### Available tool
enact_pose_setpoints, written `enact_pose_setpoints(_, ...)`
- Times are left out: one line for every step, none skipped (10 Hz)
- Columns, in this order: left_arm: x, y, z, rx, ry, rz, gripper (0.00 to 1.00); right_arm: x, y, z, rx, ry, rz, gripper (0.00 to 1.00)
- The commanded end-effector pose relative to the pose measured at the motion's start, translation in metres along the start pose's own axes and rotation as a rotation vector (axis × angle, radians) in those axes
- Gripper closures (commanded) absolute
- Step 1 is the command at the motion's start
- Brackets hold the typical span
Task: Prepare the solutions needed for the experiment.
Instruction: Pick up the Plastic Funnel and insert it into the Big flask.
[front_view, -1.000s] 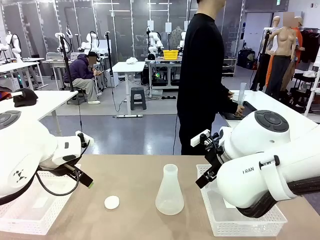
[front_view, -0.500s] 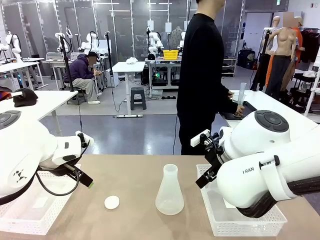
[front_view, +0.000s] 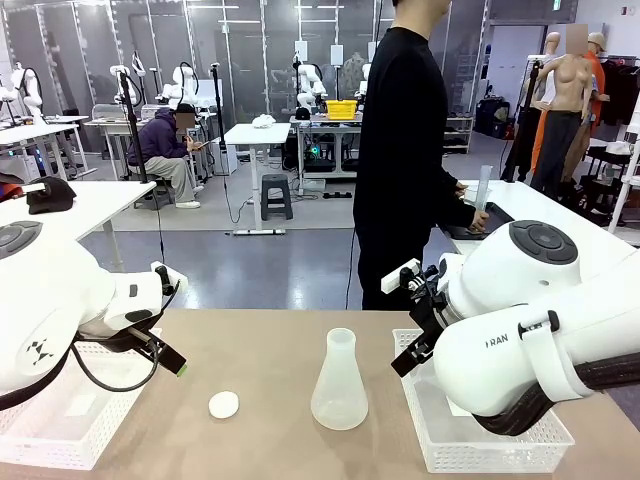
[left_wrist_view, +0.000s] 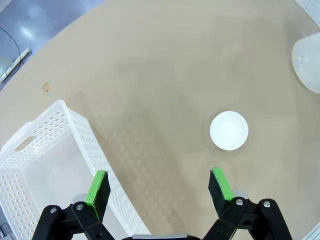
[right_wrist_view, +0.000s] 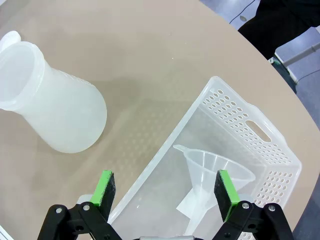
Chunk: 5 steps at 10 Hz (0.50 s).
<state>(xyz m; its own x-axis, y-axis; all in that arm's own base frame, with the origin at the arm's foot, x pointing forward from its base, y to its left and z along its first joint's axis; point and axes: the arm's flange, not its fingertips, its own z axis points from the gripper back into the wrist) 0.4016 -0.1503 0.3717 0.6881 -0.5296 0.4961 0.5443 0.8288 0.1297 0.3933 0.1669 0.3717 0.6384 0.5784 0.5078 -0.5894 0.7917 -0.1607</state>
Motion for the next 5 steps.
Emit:
enact_pose_setpoints(0.000,0.000,0.000,0.000,0.000,0.001,0.00,0.000,0.000,0.000,0.000,0.000,-0.002,0.00)
enact_pose_setpoints(0.000,0.000,0.000,0.000,0.000,0.001,0.00,0.000,0.000,0.000,0.000,0.000,-0.002,0.00)
enact_pose_setpoints(0.000,0.000,0.000,0.000,0.000,0.001,0.00,0.000,0.000,0.000,0.000,0.000,-0.002,0.00)
enact_pose_setpoints(0.000,0.000,0.000,0.000,0.000,0.000,0.00,0.000,0.000,0.000,0.000,0.000,0.000,0.00)
enact_pose_setpoints(0.005,0.006,0.016,-0.135,-0.022,-0.019,0.00,0.006,-0.012,0.022,0.060,-0.112,-0.136,0.00)
